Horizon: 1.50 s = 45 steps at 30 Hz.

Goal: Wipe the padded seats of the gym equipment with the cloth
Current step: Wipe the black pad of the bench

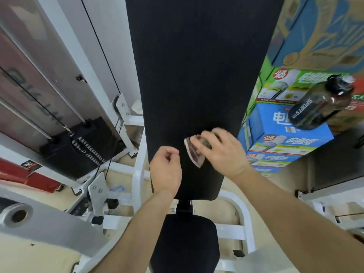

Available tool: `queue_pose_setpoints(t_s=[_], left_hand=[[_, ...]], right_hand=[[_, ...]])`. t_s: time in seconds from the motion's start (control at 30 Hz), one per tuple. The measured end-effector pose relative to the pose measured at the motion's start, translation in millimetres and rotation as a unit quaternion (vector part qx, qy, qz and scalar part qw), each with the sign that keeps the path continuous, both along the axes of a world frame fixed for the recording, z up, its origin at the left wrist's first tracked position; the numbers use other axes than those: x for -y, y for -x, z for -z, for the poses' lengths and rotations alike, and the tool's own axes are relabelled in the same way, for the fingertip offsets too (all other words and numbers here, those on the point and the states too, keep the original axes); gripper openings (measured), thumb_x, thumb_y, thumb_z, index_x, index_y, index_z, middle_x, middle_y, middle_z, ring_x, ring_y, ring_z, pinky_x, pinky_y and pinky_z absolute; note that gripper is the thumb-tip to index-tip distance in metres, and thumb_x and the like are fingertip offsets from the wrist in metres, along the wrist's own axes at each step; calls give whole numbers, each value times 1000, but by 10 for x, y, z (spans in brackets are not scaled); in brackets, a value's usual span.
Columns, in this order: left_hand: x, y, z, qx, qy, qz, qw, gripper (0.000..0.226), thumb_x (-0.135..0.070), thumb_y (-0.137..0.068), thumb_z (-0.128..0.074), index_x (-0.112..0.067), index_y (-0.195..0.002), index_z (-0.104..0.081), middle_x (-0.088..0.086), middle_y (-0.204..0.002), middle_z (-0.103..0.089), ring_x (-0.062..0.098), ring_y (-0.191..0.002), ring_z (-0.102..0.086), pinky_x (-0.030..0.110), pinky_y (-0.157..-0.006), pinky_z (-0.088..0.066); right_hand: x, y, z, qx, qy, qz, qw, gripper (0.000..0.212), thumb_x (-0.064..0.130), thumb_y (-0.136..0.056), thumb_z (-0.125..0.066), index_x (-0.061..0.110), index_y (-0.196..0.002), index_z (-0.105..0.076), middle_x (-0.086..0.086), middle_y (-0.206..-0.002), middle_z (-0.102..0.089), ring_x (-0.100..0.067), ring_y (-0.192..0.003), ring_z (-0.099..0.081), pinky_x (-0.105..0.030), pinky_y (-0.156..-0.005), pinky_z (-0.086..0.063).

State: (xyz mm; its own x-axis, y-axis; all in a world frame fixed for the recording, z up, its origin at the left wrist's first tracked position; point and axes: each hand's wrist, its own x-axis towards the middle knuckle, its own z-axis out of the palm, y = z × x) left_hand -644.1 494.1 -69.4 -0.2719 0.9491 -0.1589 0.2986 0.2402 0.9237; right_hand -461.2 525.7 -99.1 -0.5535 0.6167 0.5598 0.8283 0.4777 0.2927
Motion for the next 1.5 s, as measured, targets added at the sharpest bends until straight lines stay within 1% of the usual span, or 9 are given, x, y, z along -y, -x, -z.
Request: queue_pose_setpoints(t_s=[0.2,0.47,0.57,0.7,0.83,1.0,1.1,1.4,1.5], left_hand=[[-160,-303,-621,10,-72,37,997,20,-10,-96,-55,-25,-87,-65,-11,-77,-62,3,-66,-57,2,-59,-41],[145,-229,269,-6,-34,31,999,22,-9,-94,-56,-26,-85,-67,-9,-72,-63,-2,-58,-53,11,-56,-42],[296,-130,732,-15,9,3,1000,24,-9,-93,-56,-28,-82,-66,-9,-70,-63,3,-56,-52,22,-60,-42],[465,-30,1080,-16,50,-11,999,23,-7,-93,-56,-26,-83,-66,-7,-74,-65,9,-65,-57,21,-63,-42],[475,35,1101,-16,54,-11,998,21,-8,-93,-55,-25,-86,-66,-6,-69,-62,11,-60,-55,23,-60,-42],[334,-52,863,23,28,-1,999,24,-9,-93,-54,-28,-86,-66,-7,-71,-62,10,-62,-56,27,-62,-47],[294,-117,792,27,14,13,999,21,-10,-95,-52,-25,-91,-66,-7,-78,-65,9,-67,-57,21,-65,-48],[458,-70,1479,21,73,35,996,19,-7,-96,-51,-19,-95,-66,-3,-79,-65,-5,-57,-55,8,-54,-46],[519,-35,1746,48,120,47,991,19,-8,-96,-51,-19,-95,-66,-2,-81,-66,6,-65,-57,10,-52,-44]], right_hand=[[-631,-275,-1584,-147,-157,146,966,42,8,-86,-60,16,-128,-66,-11,-116,-60,-27,-97,-38,-38,-71,-46],[33,-24,282,-79,-95,51,991,36,2,-95,-53,9,-127,-67,-11,-120,-47,-34,-95,-48,-45,-87,-49],[282,228,860,-97,-43,41,994,37,5,-95,-49,11,-128,-66,-10,-121,-55,-33,-99,-50,-44,-92,-45],[716,172,1531,6,80,-1,997,34,13,-96,-50,12,-127,-65,-9,-116,-66,-32,-104,-54,-44,-102,-41],[666,127,1298,-10,92,31,995,35,13,-93,-50,12,-125,-65,-9,-114,-65,-30,-102,-54,-42,-97,-45],[199,-15,280,-189,-69,131,971,36,5,-92,-57,10,-126,-67,-15,-115,-64,-33,-100,-52,-38,-82,-49],[46,-104,61,-218,-120,154,956,36,4,-97,-51,11,-128,-67,-15,-115,-66,-29,-100,-47,-34,-79,-46],[676,-36,1607,-171,-65,140,973,46,-11,-88,-57,10,-127,-68,-10,-130,-47,-33,-113,-49,-39,-105,-44],[905,4,2025,-166,-23,164,972,48,-11,-86,-59,10,-128,-68,-12,-131,-45,-35,-116,-48,-40,-108,-42]])
